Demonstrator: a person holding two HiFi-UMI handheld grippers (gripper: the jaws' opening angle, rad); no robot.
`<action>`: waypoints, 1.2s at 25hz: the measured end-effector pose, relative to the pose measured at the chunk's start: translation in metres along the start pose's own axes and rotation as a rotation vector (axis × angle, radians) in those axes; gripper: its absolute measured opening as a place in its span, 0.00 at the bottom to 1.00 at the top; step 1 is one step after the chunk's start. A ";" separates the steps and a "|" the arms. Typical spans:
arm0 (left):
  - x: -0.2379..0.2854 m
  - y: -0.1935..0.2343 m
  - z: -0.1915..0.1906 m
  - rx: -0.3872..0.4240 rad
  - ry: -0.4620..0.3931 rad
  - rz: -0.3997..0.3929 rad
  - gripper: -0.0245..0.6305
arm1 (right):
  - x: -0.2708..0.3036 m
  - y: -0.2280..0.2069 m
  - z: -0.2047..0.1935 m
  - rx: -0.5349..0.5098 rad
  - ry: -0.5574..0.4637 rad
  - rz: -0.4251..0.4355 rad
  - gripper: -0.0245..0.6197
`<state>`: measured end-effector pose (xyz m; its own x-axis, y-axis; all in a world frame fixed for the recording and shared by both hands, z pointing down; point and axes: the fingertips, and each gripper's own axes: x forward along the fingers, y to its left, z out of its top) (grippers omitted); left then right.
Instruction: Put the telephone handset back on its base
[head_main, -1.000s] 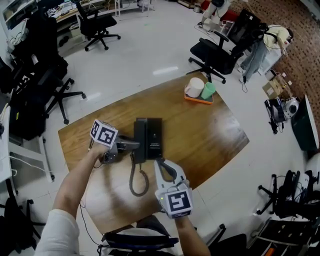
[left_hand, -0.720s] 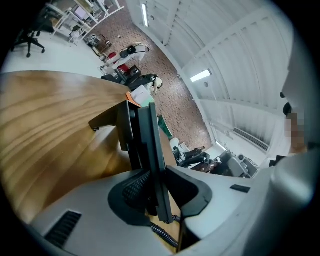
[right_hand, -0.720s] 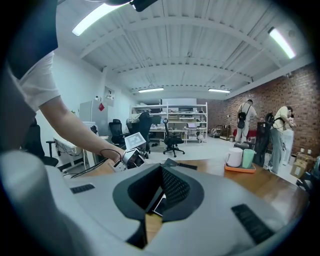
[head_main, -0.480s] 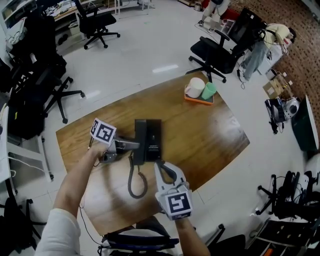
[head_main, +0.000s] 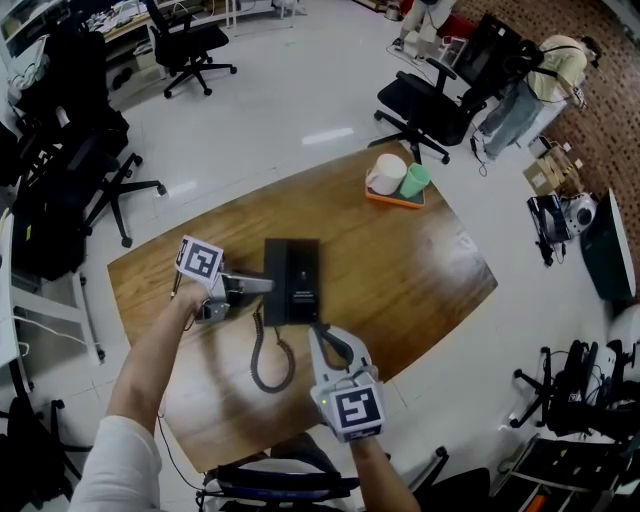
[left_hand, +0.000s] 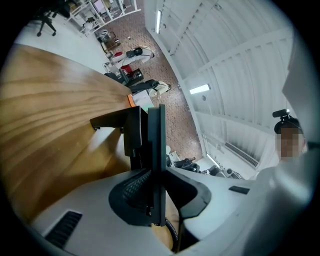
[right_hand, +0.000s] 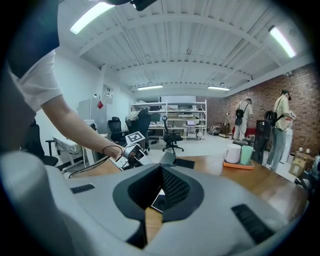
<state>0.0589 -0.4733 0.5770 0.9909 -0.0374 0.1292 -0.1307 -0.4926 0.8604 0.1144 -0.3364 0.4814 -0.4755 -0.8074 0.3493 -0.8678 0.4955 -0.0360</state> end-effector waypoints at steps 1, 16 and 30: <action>0.002 0.002 -0.001 -0.009 0.001 0.001 0.15 | 0.000 -0.001 -0.001 0.002 0.002 -0.001 0.04; 0.006 0.008 -0.006 -0.013 0.012 0.021 0.17 | 0.004 0.004 -0.005 -0.028 0.017 0.030 0.04; -0.005 0.015 -0.013 -0.028 0.035 0.091 0.44 | 0.002 0.008 -0.005 -0.014 0.007 0.028 0.04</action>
<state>0.0513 -0.4693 0.5961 0.9733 -0.0499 0.2241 -0.2213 -0.4640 0.8577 0.1077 -0.3323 0.4860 -0.4989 -0.7908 0.3545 -0.8518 0.5228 -0.0326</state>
